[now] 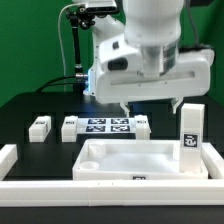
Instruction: Assemble desk
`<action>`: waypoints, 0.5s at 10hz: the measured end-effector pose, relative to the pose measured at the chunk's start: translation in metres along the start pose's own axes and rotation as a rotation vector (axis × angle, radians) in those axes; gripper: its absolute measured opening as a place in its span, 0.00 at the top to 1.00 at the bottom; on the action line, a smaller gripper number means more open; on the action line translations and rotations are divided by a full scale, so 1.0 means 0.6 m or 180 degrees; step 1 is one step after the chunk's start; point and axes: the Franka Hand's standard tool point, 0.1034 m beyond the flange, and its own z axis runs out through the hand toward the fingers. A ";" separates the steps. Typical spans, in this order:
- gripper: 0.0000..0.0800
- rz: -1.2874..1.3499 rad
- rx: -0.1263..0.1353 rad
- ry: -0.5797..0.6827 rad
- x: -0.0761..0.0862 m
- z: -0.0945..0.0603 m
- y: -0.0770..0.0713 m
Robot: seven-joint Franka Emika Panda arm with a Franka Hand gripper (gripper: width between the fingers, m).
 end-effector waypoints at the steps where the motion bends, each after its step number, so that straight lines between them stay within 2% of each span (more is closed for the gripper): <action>1: 0.19 0.0035 0.0030 -0.0260 -0.005 0.012 0.001; 2: 0.19 0.0041 0.0036 -0.0369 0.001 0.009 0.002; 3: 0.19 0.0038 0.0036 -0.0536 -0.004 0.012 0.002; 4: 0.19 0.0042 0.0037 -0.0853 -0.011 0.018 0.003; 5: 0.19 0.0048 0.0035 -0.0979 -0.004 0.028 0.005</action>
Offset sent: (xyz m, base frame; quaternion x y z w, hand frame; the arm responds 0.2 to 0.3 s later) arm 0.0000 0.0000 0.0000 0.0000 -0.1938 0.0000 0.9810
